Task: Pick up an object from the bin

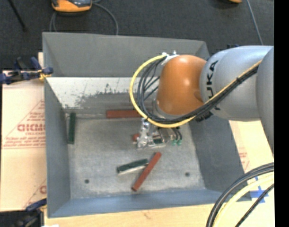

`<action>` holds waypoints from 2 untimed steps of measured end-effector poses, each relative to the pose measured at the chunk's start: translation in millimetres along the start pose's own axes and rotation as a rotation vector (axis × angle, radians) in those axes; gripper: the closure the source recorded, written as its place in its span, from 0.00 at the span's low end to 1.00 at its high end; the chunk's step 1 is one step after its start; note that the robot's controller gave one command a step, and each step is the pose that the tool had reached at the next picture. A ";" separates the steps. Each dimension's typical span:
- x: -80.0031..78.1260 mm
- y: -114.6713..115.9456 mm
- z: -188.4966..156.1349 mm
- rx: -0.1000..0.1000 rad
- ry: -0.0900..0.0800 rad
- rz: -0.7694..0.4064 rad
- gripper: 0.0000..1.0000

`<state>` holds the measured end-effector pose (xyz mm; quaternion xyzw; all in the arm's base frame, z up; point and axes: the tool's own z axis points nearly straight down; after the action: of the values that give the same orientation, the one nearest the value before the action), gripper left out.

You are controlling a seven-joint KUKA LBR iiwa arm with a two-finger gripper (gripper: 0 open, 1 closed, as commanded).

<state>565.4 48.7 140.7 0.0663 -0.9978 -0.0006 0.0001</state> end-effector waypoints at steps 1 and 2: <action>-11.1 -18.4 20.7 0.001 -0.002 -0.054 0.00; -11.3 -18.2 19.5 0.001 -0.003 -0.053 0.00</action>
Offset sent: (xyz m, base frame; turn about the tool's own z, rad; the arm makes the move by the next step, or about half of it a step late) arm 0.0000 0.0000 0.0000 0.0000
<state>579.1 32.2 121.2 0.0927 -0.9957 -0.0002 -0.0016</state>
